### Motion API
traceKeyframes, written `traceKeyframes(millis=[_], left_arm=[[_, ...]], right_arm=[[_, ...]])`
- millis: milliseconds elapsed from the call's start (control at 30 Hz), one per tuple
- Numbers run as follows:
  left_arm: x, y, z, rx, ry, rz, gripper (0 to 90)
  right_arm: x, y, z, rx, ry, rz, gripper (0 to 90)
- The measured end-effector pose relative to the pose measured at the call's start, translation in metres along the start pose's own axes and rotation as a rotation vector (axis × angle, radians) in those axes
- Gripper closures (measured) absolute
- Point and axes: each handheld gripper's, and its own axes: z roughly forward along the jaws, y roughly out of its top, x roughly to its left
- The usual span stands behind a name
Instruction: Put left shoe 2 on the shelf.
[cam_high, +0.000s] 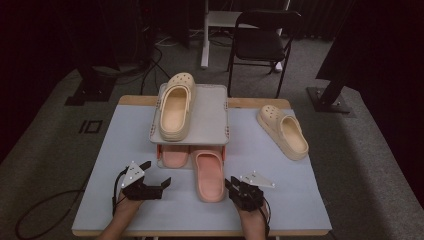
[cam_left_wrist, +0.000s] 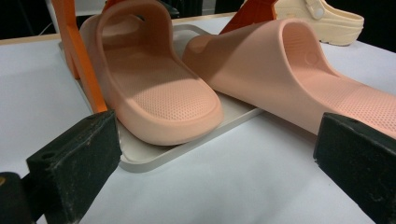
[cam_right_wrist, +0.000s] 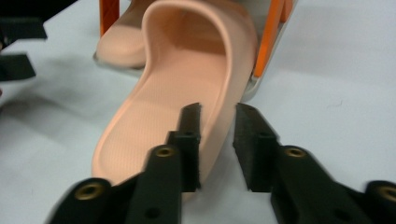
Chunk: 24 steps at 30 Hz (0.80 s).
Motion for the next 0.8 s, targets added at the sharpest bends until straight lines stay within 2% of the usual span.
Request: traceKeyframes(millis=[133,533,667,800], left_arm=[[0.001,0.0,-0.001,-0.001,0.007,-0.002,0.9],[0.003,0.0,-0.001,-0.001,0.013,-0.008,0.8],[0.003,-0.001,-0.001,-0.001,0.011,-0.01,0.9],[0.003,0.0,0.0,0.005,0.013,-0.006,0.9]], right_arm=[[0.005,-0.009,-0.004,0.039,0.037,-0.03,89.3],[0.028,-0.035,-0.011,0.111,0.132,-0.085,90.0],[0.028,-0.044,-0.012,0.122,0.125,-0.098,90.0],[0.026,-0.043,-0.006,0.117,0.12,-0.097,90.0]])
